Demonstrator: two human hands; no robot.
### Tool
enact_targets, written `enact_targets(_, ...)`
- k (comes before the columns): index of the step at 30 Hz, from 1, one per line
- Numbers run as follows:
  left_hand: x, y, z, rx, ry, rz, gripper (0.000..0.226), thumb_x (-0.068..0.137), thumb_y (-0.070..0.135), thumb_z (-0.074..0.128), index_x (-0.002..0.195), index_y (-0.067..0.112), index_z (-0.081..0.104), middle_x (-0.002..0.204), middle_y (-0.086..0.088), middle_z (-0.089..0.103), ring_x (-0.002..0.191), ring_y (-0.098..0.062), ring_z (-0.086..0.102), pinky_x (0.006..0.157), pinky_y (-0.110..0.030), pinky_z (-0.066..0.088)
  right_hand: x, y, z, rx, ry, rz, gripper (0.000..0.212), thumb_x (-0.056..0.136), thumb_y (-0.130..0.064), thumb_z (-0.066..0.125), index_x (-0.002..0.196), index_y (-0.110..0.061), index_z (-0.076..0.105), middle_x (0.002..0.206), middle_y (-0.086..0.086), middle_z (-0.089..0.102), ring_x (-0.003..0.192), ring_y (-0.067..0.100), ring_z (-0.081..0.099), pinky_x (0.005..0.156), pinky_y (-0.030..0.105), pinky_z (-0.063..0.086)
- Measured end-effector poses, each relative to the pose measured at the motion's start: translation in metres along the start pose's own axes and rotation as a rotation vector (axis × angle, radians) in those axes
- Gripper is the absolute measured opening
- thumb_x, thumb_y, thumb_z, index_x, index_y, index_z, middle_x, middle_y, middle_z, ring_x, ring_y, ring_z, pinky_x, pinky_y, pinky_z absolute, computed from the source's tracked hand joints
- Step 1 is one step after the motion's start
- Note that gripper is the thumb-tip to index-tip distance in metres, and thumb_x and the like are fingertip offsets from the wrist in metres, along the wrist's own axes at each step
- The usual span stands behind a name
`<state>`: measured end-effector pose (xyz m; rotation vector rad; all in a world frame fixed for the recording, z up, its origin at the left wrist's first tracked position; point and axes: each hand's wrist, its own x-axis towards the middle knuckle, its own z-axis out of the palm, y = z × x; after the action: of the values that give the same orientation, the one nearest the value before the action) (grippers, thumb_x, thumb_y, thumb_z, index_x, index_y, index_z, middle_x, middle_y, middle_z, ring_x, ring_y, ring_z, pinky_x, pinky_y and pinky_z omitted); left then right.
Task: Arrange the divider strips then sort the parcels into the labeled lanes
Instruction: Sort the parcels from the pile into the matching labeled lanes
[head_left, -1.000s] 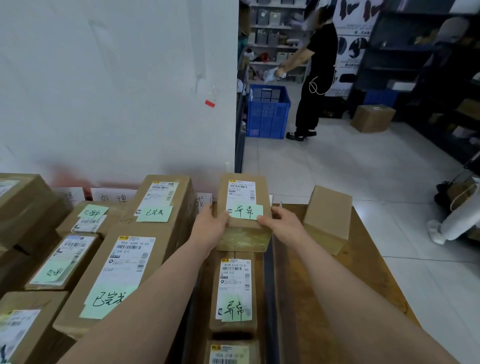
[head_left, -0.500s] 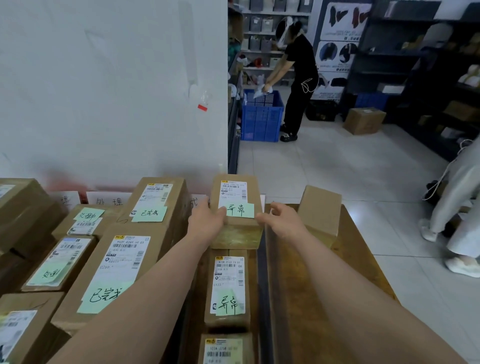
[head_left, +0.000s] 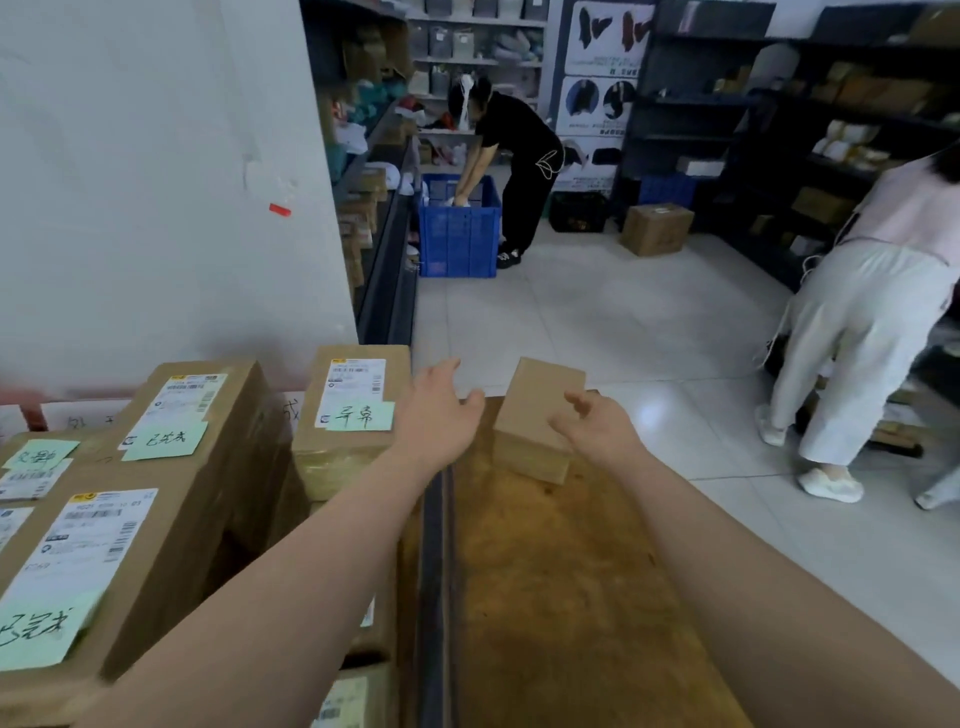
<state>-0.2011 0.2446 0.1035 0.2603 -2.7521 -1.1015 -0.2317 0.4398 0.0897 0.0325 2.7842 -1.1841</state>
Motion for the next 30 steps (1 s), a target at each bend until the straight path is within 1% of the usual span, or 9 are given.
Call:
enact_targets(2,0.005,0.014,0.028,0.018,-0.061,-0.02,0.059,0.095,0.039,0.054,0.149,0.023,0.033,0.135,-0.011,0.055,0.116,-0.032,0.056,0.101,-0.05,0.046,0.005,0.022,-0.018,0.0,0.011,0.016,0.055,0.091,-0.032,0.061,0.14,-0.01,0.049,0.138,0.007,0.055,0.118,0.022,0.055,0.101,0.032,0.042)
enact_targets(7,0.024,0.039,0.105,0.172,-0.204,-0.136,0.076,0.083,0.05,0.065,0.146,0.024,0.031,0.145,-0.012,0.042,0.133,-0.036,0.038,0.108,-0.052,0.035,0.02,0.083,-0.054,0.049,0.025,0.066,0.053,0.091,-0.03,0.06,0.139,-0.011,0.05,0.142,0.007,0.052,0.13,0.022,0.048,0.107,0.034,0.038)
enact_targets(12,0.048,0.038,0.164,0.351,-0.278,-0.263,0.112,0.066,0.076,0.066,0.152,0.024,0.016,0.156,-0.018,0.019,0.142,-0.042,0.018,0.114,-0.055,0.02,0.045,0.137,-0.066,0.087,-0.025,0.101,0.052,0.092,-0.03,0.059,0.141,-0.014,0.047,0.143,0.005,0.051,0.13,0.02,0.047,0.101,0.029,0.037)
enact_targets(16,0.072,0.03,0.197,0.437,-0.332,-0.313,0.129,0.054,0.085,0.066,0.153,0.032,0.001,0.161,-0.02,-0.005,0.147,-0.043,-0.002,0.118,-0.059,0.007,0.062,0.163,-0.065,0.097,-0.039,0.11,0.049,0.093,-0.03,0.058,0.139,-0.018,0.05,0.139,0.002,0.054,0.127,0.019,0.049,0.094,0.027,0.039)
enact_targets(20,0.094,0.016,0.221,0.467,-0.381,-0.391,0.14,0.048,0.089,0.065,0.153,0.036,-0.012,0.16,-0.022,-0.017,0.147,-0.045,-0.01,0.116,-0.062,0.002,0.071,0.185,-0.061,0.146,-0.055,0.133,0.046,0.092,-0.032,0.06,0.137,-0.022,0.053,0.137,-0.002,0.055,0.126,0.015,0.05,0.092,0.024,0.037)
enact_targets(23,0.099,0.011,0.23,0.484,-0.327,-0.408,0.132,0.055,0.08,0.07,0.152,0.038,-0.01,0.16,-0.022,-0.01,0.146,-0.047,-0.002,0.115,-0.06,0.013,0.074,0.199,-0.059,0.152,-0.069,0.16,0.046,0.091,-0.036,0.061,0.135,-0.024,0.054,0.136,-0.004,0.056,0.124,0.014,0.051,0.089,0.023,0.037)
enact_targets(26,0.088,0.013,0.232,0.403,-0.29,-0.425,0.124,0.06,0.071,0.075,0.152,0.042,-0.003,0.16,-0.018,-0.005,0.146,-0.044,-0.001,0.113,-0.059,0.022,0.074,0.207,-0.058,0.155,-0.086,0.185,0.05,0.091,-0.037,0.062,0.138,-0.022,0.052,0.138,-0.003,0.055,0.125,0.015,0.052,0.092,0.023,0.038)
enact_targets(28,0.073,0.015,0.23,0.257,-0.265,-0.431,0.118,0.062,0.066,0.075,0.152,0.045,0.003,0.16,-0.014,0.0,0.145,-0.042,0.002,0.113,-0.059,0.024,0.073,0.209,-0.059,0.169,-0.094,0.201,0.052,0.091,-0.037,0.061,0.138,-0.02,0.051,0.139,-0.002,0.055,0.126,0.016,0.051,0.094,0.025,0.039)
enact_targets(30,0.053,0.018,0.224,-0.027,-0.228,-0.459,0.109,0.063,0.06,0.078,0.152,0.046,0.015,0.157,-0.01,0.016,0.14,-0.037,0.021,0.109,-0.055,0.032,0.072,0.207,-0.059,0.207,-0.109,0.231,0.052,0.092,-0.036,0.06,0.139,-0.018,0.05,0.139,0.0,0.054,0.125,0.017,0.051,0.093,0.026,0.038)
